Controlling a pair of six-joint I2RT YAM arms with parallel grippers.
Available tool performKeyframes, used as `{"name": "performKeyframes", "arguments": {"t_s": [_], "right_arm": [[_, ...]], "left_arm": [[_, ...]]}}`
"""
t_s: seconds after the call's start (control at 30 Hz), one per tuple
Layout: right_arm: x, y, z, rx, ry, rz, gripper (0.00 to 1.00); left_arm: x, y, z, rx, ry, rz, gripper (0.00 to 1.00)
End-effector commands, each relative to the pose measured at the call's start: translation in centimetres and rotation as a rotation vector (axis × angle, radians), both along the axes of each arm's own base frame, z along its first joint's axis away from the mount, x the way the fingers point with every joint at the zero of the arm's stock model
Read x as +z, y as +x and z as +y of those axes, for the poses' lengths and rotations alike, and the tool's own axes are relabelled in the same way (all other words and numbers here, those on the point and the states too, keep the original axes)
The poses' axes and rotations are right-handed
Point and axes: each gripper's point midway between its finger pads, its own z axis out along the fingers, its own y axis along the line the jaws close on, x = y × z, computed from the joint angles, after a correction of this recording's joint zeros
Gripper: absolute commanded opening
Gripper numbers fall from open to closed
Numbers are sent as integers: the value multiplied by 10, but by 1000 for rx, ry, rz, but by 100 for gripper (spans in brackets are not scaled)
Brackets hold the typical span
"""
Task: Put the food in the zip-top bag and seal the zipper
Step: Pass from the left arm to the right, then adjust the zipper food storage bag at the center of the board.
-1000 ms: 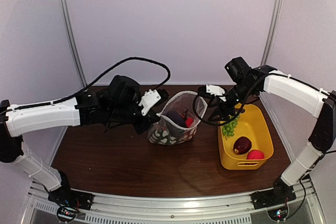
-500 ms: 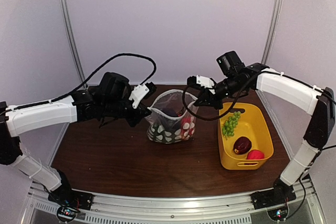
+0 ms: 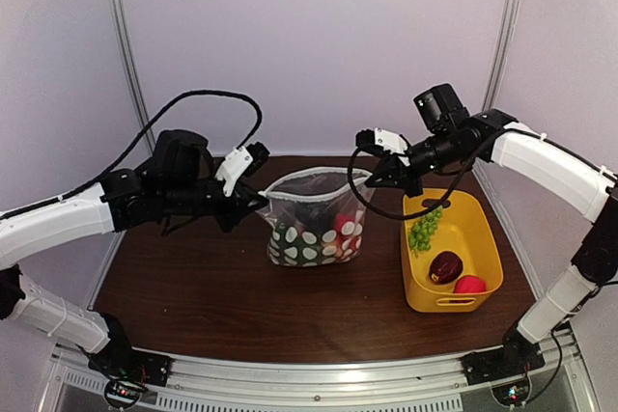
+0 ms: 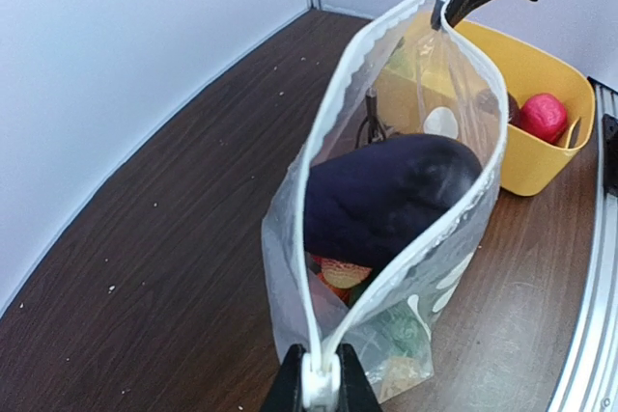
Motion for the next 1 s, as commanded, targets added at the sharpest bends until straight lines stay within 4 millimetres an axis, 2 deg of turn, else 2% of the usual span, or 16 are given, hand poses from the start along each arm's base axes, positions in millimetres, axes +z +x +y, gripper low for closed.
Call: {"name": "performKeyframes", "arguments": {"t_s": [0.0, 0.1, 0.2, 0.27, 0.43, 0.57, 0.7, 0.87, 0.97], "right_arm": [[-1, -34, -10, 95, -21, 57, 0], [-23, -47, -11, 129, -50, 156, 0], [-32, -51, -11, 136, -53, 194, 0], [-31, -52, -11, 138, -49, 196, 0], [-27, -54, -12, 137, -44, 190, 0], [-25, -53, -12, 130, -42, 188, 0], [-27, -53, -13, 123, -47, 190, 0], [-26, -53, -13, 113, -46, 192, 0], [-24, -52, -14, 109, -42, 186, 0]], "left_arm": [[9, -20, -6, -139, -65, -71, 8], [0, -28, -13, -199, -105, -69, 29], [-12, -28, -18, -203, -136, -55, 41], [-21, -28, -20, -198, -144, -32, 45], [-36, -40, -23, -238, -188, 23, 47], [-32, -53, -24, -264, -296, 65, 47], [-35, -60, -20, -266, -316, 80, 47], [-26, -71, -15, -254, -358, 57, 46], [-37, -66, -11, -210, -337, 53, 46]]}}
